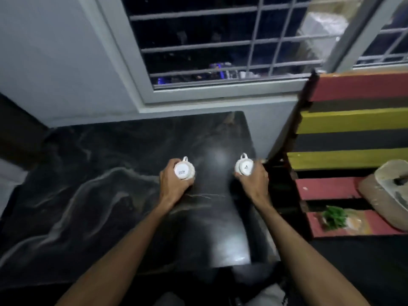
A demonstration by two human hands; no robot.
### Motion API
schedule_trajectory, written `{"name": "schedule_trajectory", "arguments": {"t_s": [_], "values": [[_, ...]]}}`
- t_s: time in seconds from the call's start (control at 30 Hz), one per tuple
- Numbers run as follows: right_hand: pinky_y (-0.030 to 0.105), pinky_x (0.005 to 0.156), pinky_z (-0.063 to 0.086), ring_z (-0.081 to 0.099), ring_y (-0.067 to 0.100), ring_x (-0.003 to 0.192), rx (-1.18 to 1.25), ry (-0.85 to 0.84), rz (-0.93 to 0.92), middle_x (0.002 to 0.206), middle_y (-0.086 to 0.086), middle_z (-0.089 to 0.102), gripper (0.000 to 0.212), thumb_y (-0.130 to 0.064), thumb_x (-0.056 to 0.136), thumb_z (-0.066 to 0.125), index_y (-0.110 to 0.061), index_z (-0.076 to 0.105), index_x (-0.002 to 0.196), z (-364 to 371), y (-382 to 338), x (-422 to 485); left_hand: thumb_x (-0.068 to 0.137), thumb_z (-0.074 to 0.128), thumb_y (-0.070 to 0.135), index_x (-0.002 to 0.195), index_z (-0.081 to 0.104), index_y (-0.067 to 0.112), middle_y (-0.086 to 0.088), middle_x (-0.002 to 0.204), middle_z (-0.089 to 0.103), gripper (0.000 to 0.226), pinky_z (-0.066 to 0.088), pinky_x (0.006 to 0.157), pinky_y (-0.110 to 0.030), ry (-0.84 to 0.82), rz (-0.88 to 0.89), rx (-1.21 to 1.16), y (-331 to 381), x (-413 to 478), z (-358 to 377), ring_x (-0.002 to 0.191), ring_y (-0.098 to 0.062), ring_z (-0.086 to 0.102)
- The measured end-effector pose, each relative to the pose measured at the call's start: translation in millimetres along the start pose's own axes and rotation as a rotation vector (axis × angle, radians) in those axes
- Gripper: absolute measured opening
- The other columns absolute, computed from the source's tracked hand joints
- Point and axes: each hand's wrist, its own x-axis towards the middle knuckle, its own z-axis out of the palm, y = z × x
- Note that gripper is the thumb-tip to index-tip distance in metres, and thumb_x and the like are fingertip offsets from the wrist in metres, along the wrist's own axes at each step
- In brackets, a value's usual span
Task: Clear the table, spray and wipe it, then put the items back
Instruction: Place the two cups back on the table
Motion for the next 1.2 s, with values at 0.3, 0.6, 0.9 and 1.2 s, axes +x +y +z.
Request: {"name": "schedule_trajectory", "arguments": {"t_s": [0.3, 0.6, 0.9, 1.2], "values": [[0.028, 0.075, 0.038, 0.060, 0.024, 0.096, -0.093, -0.179, -0.055, 0.099, -0.004, 0.055, 0.048, -0.032, 0.071, 0.082, -0.014, 0.057, 0.109, 166, -110, -60, 0.060, 0.094, 0.019, 0.098, 0.071, 0.016, 0.000, 0.094, 0.072, 0.045, 0.050, 0.080, -0.030, 0.165, -0.145, 0.023, -136, 71, -191, 0.089, -0.022, 0.067], [0.031, 0.078, 0.038, 0.056, 0.025, 0.102, -0.143, -0.112, -0.051, 0.109, 0.005, 0.059, 0.044, -0.035, 0.078, 0.078, -0.014, 0.056, 0.110, 219, -126, -44, 0.058, 0.096, 0.015, 0.121, 0.065, 0.011, -0.009, 0.110, 0.072, 0.070, 0.053, 0.093, -0.037, 0.154, -0.203, 0.019, -189, 124, -208, 0.103, -0.028, 0.066], [0.030, 0.077, 0.036, 0.056, 0.024, 0.102, -0.143, -0.090, -0.037, 0.107, 0.001, 0.059, 0.050, -0.035, 0.073, 0.081, -0.017, 0.053, 0.110, 231, -130, -28, 0.060, 0.096, 0.012, 0.134, 0.055, 0.008, -0.011, 0.115, 0.071, 0.084, 0.054, 0.095, -0.044, 0.158, -0.194, -0.046, -201, 129, -202, 0.105, -0.030, 0.067], [0.034, 0.077, 0.041, 0.060, 0.027, 0.106, -0.139, -0.131, 0.007, 0.107, -0.004, 0.055, 0.063, -0.038, 0.067, 0.086, -0.021, 0.048, 0.115, 228, -129, -31, 0.060, 0.095, 0.011, 0.138, 0.051, 0.008, -0.014, 0.121, 0.068, 0.089, 0.051, 0.099, -0.048, 0.135, -0.217, -0.068, -209, 127, -201, 0.111, -0.033, 0.065]]}}
